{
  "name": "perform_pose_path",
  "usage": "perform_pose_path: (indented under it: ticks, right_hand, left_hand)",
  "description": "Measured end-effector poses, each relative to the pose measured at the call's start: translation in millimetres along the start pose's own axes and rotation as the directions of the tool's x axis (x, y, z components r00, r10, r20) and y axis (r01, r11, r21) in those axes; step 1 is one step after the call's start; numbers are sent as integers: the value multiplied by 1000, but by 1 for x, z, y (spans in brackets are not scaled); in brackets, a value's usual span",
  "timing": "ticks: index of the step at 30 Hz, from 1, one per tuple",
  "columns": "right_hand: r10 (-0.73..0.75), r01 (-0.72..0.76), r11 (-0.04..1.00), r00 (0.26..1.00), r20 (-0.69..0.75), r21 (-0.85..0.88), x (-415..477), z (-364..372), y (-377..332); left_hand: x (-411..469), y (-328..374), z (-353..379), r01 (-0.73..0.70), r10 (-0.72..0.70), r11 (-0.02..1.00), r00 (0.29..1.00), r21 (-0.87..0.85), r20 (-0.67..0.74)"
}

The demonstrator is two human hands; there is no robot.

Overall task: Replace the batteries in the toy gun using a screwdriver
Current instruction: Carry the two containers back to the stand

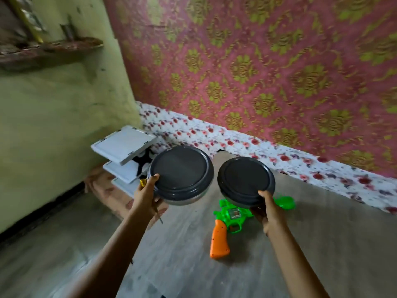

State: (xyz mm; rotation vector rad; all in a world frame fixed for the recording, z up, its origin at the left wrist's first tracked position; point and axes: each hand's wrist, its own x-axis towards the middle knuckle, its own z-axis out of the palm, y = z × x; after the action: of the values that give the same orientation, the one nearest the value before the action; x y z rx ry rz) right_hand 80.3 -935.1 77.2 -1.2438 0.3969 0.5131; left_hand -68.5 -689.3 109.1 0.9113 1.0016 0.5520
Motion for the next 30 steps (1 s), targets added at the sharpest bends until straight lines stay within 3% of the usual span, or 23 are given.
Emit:
perform_pose_path:
  ticks: [3, 10, 19, 24, 30]
  right_hand:
    - [5, -4, 998, 1000, 7, -59, 1, 30, 8]
    - [38, -38, 999, 999, 16, -16, 1, 108, 39]
    - [44, -44, 998, 999, 4, 53, -2, 291, 118]
    - [64, -68, 993, 997, 45, 93, -12, 389, 151]
    - [74, -75, 997, 995, 69, 12, -11, 466, 175]
  left_hand:
    - [13, 10, -22, -9, 7, 999, 998, -41, -68]
    - [75, 37, -70, -29, 15, 993, 993, -115, -115]
    - [202, 123, -186, 4, -12, 993, 997, -114, -74]
    - [254, 180, -255, -18, 4, 995, 991, -100, -135]
    - [309, 217, -301, -8, -15, 991, 985, -133, -172]
